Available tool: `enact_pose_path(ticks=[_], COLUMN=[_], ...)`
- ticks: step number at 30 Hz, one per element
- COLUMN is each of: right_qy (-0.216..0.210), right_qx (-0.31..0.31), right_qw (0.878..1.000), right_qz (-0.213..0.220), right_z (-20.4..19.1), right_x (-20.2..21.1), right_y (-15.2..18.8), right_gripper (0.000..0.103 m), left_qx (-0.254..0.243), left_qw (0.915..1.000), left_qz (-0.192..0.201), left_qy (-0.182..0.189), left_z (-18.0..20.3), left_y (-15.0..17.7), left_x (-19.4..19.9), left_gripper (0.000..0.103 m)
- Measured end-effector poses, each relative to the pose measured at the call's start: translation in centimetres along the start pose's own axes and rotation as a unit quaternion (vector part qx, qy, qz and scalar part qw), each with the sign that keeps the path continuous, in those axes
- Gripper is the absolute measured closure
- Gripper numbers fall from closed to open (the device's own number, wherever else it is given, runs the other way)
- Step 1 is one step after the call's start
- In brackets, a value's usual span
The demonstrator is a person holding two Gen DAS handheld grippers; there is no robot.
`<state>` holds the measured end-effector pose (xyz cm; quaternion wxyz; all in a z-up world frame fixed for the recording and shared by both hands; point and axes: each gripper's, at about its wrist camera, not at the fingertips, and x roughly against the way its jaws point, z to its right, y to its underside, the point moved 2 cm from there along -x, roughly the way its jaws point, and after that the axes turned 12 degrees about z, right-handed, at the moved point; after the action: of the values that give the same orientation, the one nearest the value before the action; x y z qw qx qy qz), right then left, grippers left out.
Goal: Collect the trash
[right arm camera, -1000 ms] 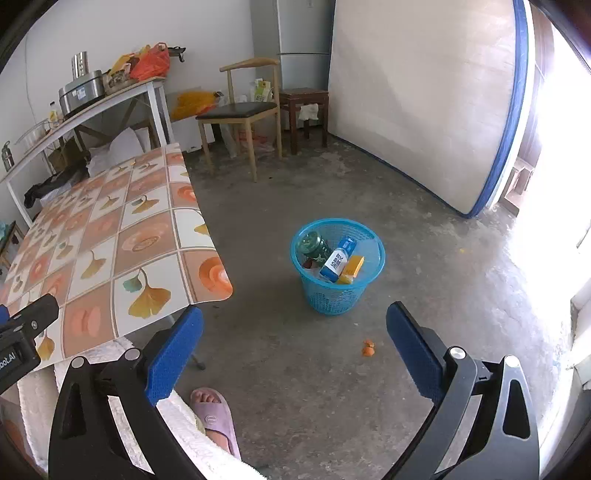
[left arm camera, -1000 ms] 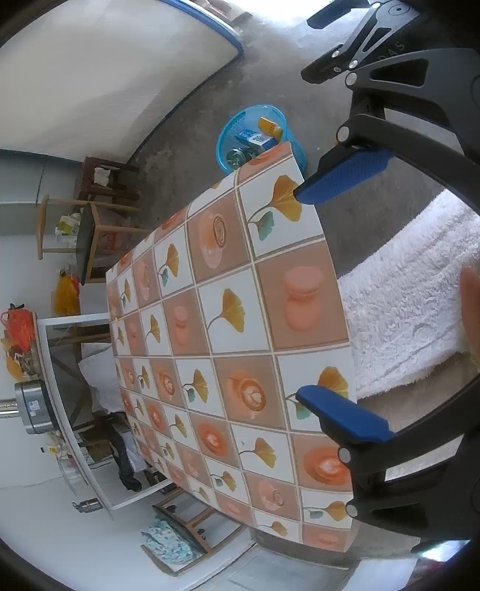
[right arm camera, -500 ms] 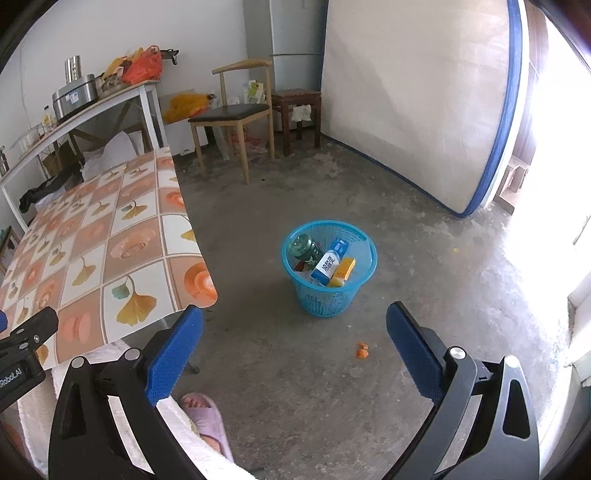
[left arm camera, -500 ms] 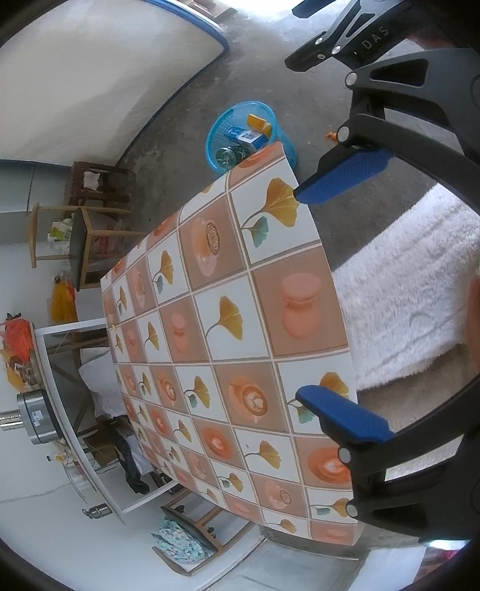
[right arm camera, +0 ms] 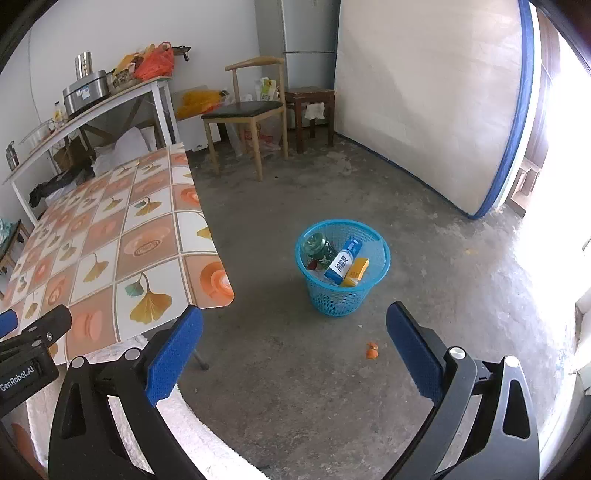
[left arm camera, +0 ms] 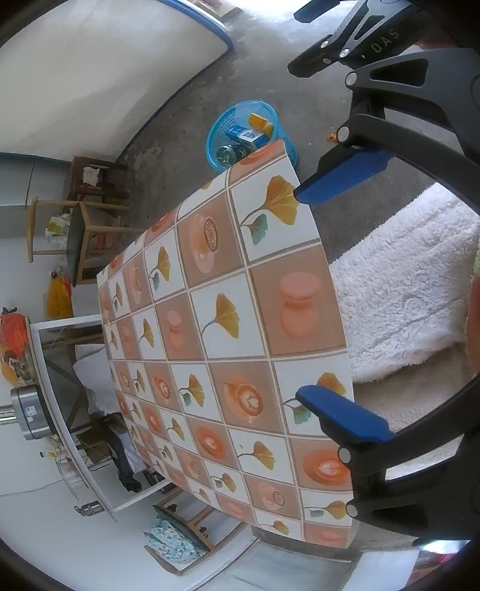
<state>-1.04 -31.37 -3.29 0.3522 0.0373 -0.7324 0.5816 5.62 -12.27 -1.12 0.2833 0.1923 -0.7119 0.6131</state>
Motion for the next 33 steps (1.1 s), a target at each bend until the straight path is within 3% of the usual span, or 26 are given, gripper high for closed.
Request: enact_pose_path(ticks=[33], right_qy=[0.025], right_qx=[0.023], right_qw=[0.999], right_qz=[0.021], right_z=[0.0], right_x=[1.6], right_y=[-0.2], right_gripper=[0.006], left_qx=[0.002], left_qw=[0.9999], left_qz=[0.002], left_qy=[0.01], left_z=[0.1], left_y=[0.3], left_x=[0.8], left_gripper=[0.008])
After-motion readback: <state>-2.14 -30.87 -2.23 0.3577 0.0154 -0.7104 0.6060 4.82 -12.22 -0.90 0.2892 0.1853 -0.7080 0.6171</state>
